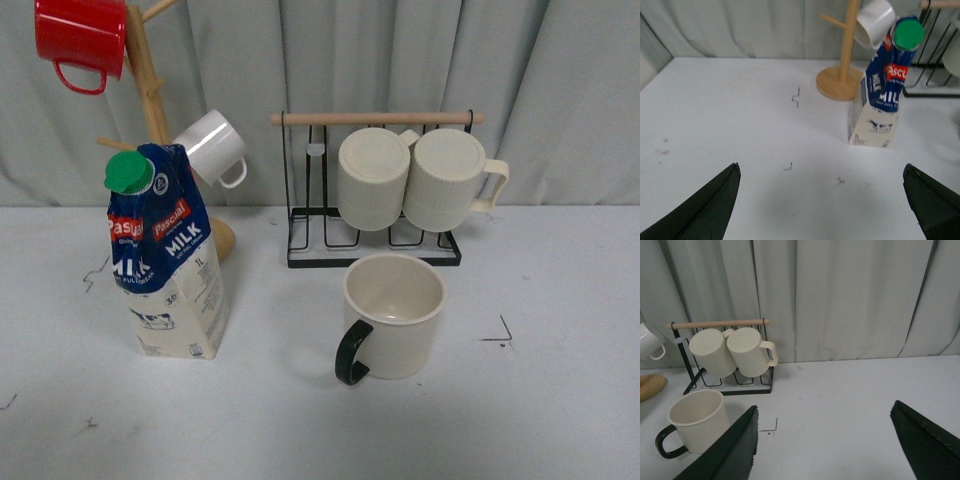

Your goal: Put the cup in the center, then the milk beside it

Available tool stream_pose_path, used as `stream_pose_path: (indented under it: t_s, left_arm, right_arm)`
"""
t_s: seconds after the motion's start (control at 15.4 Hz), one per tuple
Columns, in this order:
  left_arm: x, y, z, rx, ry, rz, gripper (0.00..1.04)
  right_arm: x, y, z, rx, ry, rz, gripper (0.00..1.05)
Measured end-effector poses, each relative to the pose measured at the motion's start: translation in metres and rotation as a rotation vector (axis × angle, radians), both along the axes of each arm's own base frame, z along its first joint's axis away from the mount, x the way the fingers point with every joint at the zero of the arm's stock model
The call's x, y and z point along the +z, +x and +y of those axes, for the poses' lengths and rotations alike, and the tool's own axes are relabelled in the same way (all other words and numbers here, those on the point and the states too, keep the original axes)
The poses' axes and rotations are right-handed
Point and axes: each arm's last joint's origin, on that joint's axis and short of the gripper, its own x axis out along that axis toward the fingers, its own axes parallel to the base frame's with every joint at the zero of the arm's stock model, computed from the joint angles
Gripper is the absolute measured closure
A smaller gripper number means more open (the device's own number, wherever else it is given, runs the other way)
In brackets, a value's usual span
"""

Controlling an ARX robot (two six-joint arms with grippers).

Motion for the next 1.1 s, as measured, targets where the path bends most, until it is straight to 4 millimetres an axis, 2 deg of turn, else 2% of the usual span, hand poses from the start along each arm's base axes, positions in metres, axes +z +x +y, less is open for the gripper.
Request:
stream_pose_path:
  t_s: [0.13, 0.32, 0.45, 0.58, 0.84, 1.1]
  left_arm:
    - [0.007, 0.021, -0.006, 0.033, 0.024, 0.046, 0.07]
    - [0.014, 0.064, -0.021, -0.06, 0.01, 0.042, 0.07]
    - [0.009, 0.095, -0.037, -0.126, 0.013, 0.067, 0.07]
    - [0.001, 0.117, -0.051, -0.192, 0.015, 0.105, 0.07]
    - [-0.013, 0.151, -0.065, -0.252, 0.017, 0.161, 0.07]
    - [-0.024, 0.185, -0.066, -0.23, 0.044, 0.164, 0.07]
  right_arm:
    - [0.0, 0.0, 0.0, 0.001, -0.001, 0.0, 0.05]
    - [0.0, 0.0, 0.0, 0.002, -0.001, 0.0, 0.06]
    - [0.0, 0.0, 0.0, 0.002, -0.001, 0.0, 0.06]
    - [0.0, 0.0, 0.0, 0.002, -0.001, 0.0, 0.06]
    - [0.0, 0.0, 0.0, 0.002, -0.001, 0.0, 0.06]
    - [0.0, 0.0, 0.0, 0.002, -0.001, 0.0, 0.06]
